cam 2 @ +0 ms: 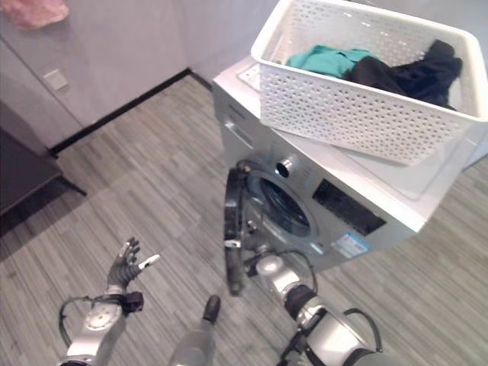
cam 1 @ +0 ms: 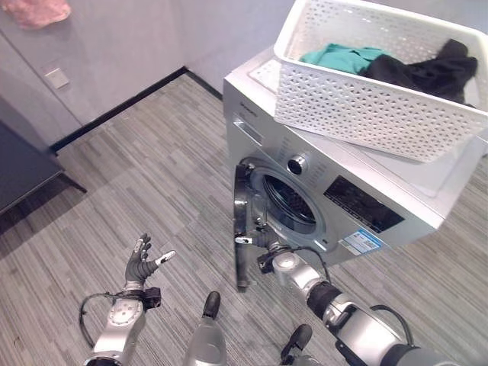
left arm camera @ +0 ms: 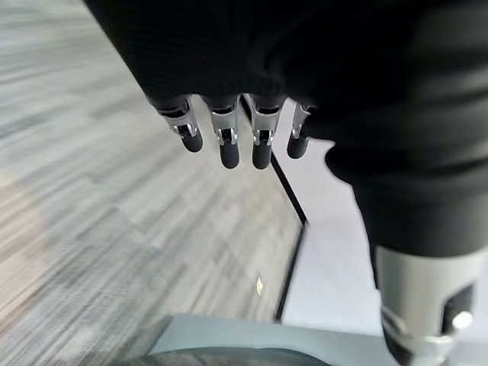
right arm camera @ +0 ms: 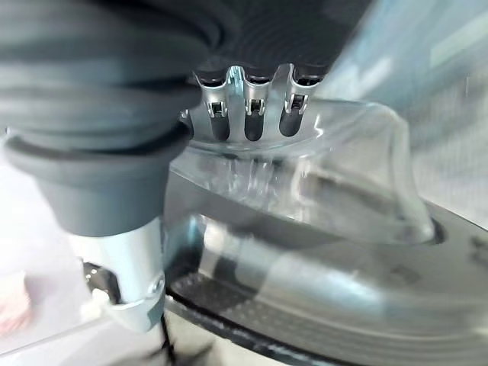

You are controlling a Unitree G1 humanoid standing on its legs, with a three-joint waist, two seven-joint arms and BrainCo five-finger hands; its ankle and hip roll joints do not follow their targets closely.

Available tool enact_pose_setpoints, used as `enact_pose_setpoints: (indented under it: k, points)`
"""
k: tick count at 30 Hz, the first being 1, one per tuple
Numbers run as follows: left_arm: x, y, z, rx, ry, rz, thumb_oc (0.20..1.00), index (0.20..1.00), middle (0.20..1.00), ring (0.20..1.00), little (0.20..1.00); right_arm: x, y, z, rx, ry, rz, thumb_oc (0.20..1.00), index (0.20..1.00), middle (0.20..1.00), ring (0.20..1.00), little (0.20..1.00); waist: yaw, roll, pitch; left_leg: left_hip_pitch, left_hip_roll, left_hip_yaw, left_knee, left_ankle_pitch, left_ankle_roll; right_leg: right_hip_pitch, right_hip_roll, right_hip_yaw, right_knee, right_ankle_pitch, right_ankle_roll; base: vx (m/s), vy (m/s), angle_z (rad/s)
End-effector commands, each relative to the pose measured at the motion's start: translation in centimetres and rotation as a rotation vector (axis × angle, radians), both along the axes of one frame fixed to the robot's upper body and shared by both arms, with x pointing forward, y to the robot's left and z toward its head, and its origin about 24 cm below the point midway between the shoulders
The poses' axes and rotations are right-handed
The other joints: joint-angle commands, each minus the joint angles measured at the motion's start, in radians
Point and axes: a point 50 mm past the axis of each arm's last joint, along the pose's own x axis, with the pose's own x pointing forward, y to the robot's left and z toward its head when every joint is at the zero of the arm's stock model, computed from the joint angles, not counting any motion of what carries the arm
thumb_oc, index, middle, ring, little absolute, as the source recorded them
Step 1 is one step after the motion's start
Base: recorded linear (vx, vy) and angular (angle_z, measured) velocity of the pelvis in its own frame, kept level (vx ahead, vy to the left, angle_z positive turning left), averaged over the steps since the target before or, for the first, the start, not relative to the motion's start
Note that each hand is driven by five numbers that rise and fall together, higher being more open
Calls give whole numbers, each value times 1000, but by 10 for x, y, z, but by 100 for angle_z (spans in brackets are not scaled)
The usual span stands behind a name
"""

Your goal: Grab the laundry basket,head to the washer,open it,put in the laundry and shut it.

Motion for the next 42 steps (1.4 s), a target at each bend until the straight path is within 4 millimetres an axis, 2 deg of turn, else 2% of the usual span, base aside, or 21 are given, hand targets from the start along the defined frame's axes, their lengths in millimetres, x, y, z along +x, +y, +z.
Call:
enact_pose_setpoints:
  k: [1, 4, 7, 8, 10, 11, 12, 13, 14, 16, 19, 21, 23, 24, 27, 29, 30, 33, 35, 37, 42]
  points:
    - [12, 19, 19, 123, -50, -37, 1000, 1000, 1000, 1000, 1000, 8, 77, 70, 382, -121, 134, 1000, 1000, 1000, 1000, 1000, 86, -61, 47, -4, -60, 0, 1, -99, 68, 101, -124, 7, 21, -85, 69, 35, -71, 40]
    - [11, 18, 17, 142, -34, -71, 1000, 1000, 1000, 1000, 1000, 13, 66, 72, 389, -144, 99, 1000, 1000, 1000, 1000, 1000, 104, -58, 39, -22, -68, -29, -3, -95, 64, 115, -121, -26, 19, -92, 70, 41, -52, 57]
    - [13, 15, 21, 163, -42, -128, 1000, 1000, 1000, 1000, 1000, 12, 50, 56, 322, -134, 77, 1000, 1000, 1000, 1000, 1000, 107, -57, 38, -32, -76, -56, -5, -92, 63, 126, -118, -47, 27, -100, 71, 36, -26, 44]
    - [13, 14, 24, 172, -52, -154, 1000, 1000, 1000, 1000, 1000, 11, 44, 50, 297, -123, 69, 1000, 1000, 1000, 1000, 1000, 105, -55, 37, -33, -79, -60, -6, -92, 64, 128, -117, -49, 30, -103, 70, 24, 23, 63]
    - [19, 8, 53, 218, -151, -276, 1000, 1000, 1000, 1000, 1000, 6, 22, 25, 208, -75, 42, 1000, 1000, 1000, 1000, 1000, 93, -50, 41, -25, -78, -55, -5, -97, 67, 127, -121, -45, 41, -102, 74, 13, 34, 49]
    - [18, 8, 53, 218, -148, -276, 1000, 1000, 1000, 1000, 1000, 5, 22, 24, 208, -74, 43, 1000, 1000, 1000, 1000, 1000, 93, -51, 40, -24, -78, -54, -5, -97, 67, 127, -121, -44, 41, -102, 74, 0, 33, 11]
    - [21, 4, 70, 205, -203, -352, 1000, 1000, 1000, 1000, 1000, 1, 11, 12, 164, -45, 46, 1000, 1000, 1000, 1000, 1000, 82, -47, 42, -19, -77, -46, -4, -100, 68, 124, -123, -40, 46, -99, 77, -13, 62, 0]
    - [21, -2, 103, 143, -297, -505, 1000, 1000, 1000, 1000, 1000, -11, -9, -12, 65, 5, 71, 1000, 1000, 1000, 1000, 1000, 57, -42, 44, -6, -73, -24, -2, -108, 69, 120, -126, -29, 51, -90, 84, -13, 62, -8]
    - [20, -1, 103, 141, -294, -505, 1000, 1000, 1000, 1000, 1000, -12, -9, -12, 65, 7, 73, 1000, 1000, 1000, 1000, 1000, 58, -43, 43, -5, -73, -22, -2, -108, 69, 120, -126, -27, 51, -89, 85, -4, 59, -22]
    - [23, -13, 115, 39, -294, -653, 1000, 1000, 1000, 1000, 1000, -28, -27, -38, 0, 86, 91, 1000, 1000, 1000, 1000, 1000, 24, -45, 40, 15, -65, 6, -1, -117, 70, 116, -128, -8, 51, -76, 93, 16, 37, -36]
    - [41, -48, 113, 19, -174, -954, 1000, 1000, 1000, 1000, 1000, -50, -43, -62, -42, 178, 110, 1000, 1000, 1000, 1000, 1000, -62, -60, 27, 47, -55, 57, -3, -127, 70, 94, -131, 36, 58, -56, 105, 14, 57, -51]
    - [50, -61, 111, 49, -117, -1057, 1000, 1000, 1000, 1000, 1000, -54, -50, -66, -59, 186, 110, 1000, 1000, 1000, 1000, 1000, -80, -63, 26, 57, -50, 76, -5, -130, 69, 84, -131, 54, 60, -51, 109, 8, 59, -93]
    - [76, -102, 81, 88, 198, -1324, 1000, 1000, 1000, 1000, 1000, -65, -69, -76, -126, 208, 140, 1000, 1000, 1000, 1000, 1000, -227, -78, 17, 77, -37, 134, -13, -134, 63, 37, -126, 117, 70, -31, 122, -20, 81, -53]
    - [81, -110, 77, 110, 234, -1363, 1000, 1000, 1000, 1000, 1000, -63, -78, -74, -137, 198, 121, 1000, 1000, 1000, 1000, 1000, -257, -79, 19, 75, -35, 145, -13, -133, 61, 22, -125, 128, 70, -28, 123, -33, 68, -34]
    - [84, -123, 59, 122, 343, -1410, 1000, 1000, 1000, 1000, 1000, -53, -99, -68, -144, 169, 31, 1000, 1000, 1000, 1000, 1000, -337, -75, 20, 76, -32, 180, -13, -139, 61, -19, -120, 170, 71, -17, 128, -6, 91, -96]
    - [93, -115, 42, 191, 404, -1346, 1000, 1000, 1000, 1000, 1000, -45, -111, -63, -126, 160, -55, 1000, 1000, 1000, 1000, 1000, -399, -87, 19, 88, -29, 224, -13, -146, 64, -51, -111, 220, 67, -3, 129, 5, 101, -61]
    - [93, -116, 41, 190, 403, -1348, 1000, 1000, 1000, 1000, 1000, -45, -112, -64, -127, 160, -55, 1000, 1000, 1000, 1000, 1000, -398, -85, 18, 88, -29, 226, -13, -146, 64, -53, -111, 222, 67, -2, 129, 1, 83, -60]
    - [103, -84, 15, 409, 508, -1191, 1000, 1000, 1000, 1000, 1000, -40, -126, -60, -120, 154, -115, 1000, 1000, 1000, 1000, 1000, -438, -103, 22, 98, -29, 259, -13, -145, 64, -73, -104, 252, 58, 5, 124, 6, 46, -44]
    - [104, -77, 10, 456, 531, -1159, 1000, 1000, 1000, 1000, 1000, -40, -131, -59, -119, 147, -131, 1000, 1000, 1000, 1000, 1000, -442, -103, 25, 97, -29, 260, -13, -144, 63, -74, -104, 252, 55, 5, 123, -34, 4, -15]
    - [102, -62, 1, 542, 589, -1093, 1000, 1000, 1000, 1000, 1000, -40, -147, -57, -107, 141, -201, 1000, 1000, 1000, 1000, 1000, -442, -109, 36, 78, -36, 259, -13, -112, 68, -86, -110, 234, 51, 21, 107, -71, -15, 3]
    - [92, -37, -9, 513, 630, -946, 1000, 1000, 1000, 1000, 1000, -47, -162, -56, -74, 133, -267, 1000, 1000, 1000, 1000, 1000, -425, -103, 40, 66, -35, 239, -13, -105, 67, -72, -111, 206, 37, 18, 100, 11, -28, 10]
